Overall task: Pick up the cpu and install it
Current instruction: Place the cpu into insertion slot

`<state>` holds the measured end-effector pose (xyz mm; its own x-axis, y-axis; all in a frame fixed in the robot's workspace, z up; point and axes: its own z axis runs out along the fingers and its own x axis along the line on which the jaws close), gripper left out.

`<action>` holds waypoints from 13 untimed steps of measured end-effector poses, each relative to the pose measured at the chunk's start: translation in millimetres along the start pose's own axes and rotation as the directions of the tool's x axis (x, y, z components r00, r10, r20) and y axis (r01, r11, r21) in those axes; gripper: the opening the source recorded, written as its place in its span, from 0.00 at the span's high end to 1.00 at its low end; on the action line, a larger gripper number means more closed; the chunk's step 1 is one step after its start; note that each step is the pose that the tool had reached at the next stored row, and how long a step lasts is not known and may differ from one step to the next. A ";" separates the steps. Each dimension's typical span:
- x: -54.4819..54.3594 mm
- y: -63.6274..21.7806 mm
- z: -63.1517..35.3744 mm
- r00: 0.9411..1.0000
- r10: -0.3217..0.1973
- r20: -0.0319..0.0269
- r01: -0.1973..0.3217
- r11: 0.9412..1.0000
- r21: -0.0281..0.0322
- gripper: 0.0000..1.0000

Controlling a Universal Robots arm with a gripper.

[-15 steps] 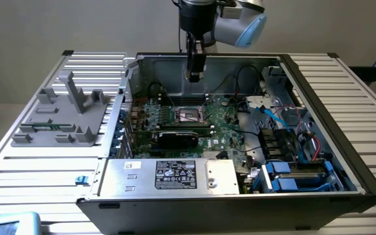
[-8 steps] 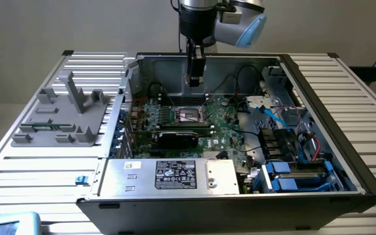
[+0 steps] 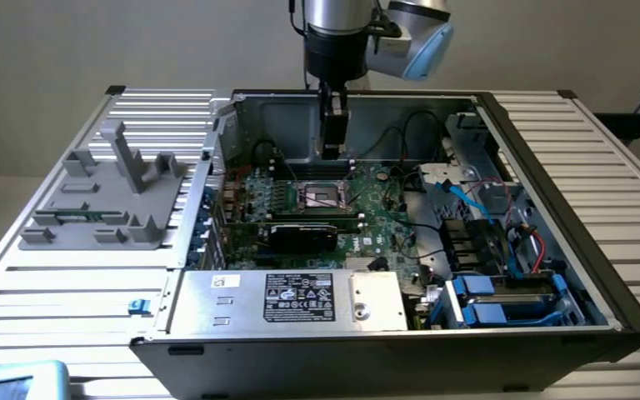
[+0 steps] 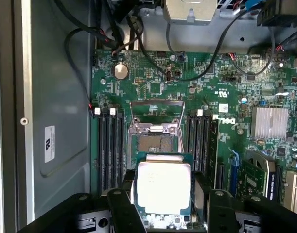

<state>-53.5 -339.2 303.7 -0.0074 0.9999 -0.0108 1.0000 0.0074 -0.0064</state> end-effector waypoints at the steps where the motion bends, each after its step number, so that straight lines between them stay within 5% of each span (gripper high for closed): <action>1: -0.5 0.0 1.8 1.000 0.006 0.000 -0.006 1.000 0.000 0.44; 13: -3.7 -0.7 23.6 1.000 0.020 0.000 -0.020 1.000 0.000 0.44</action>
<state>-54.3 -343.2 280.1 0.0129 0.9999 -0.0107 0.9999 -0.0130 -0.0064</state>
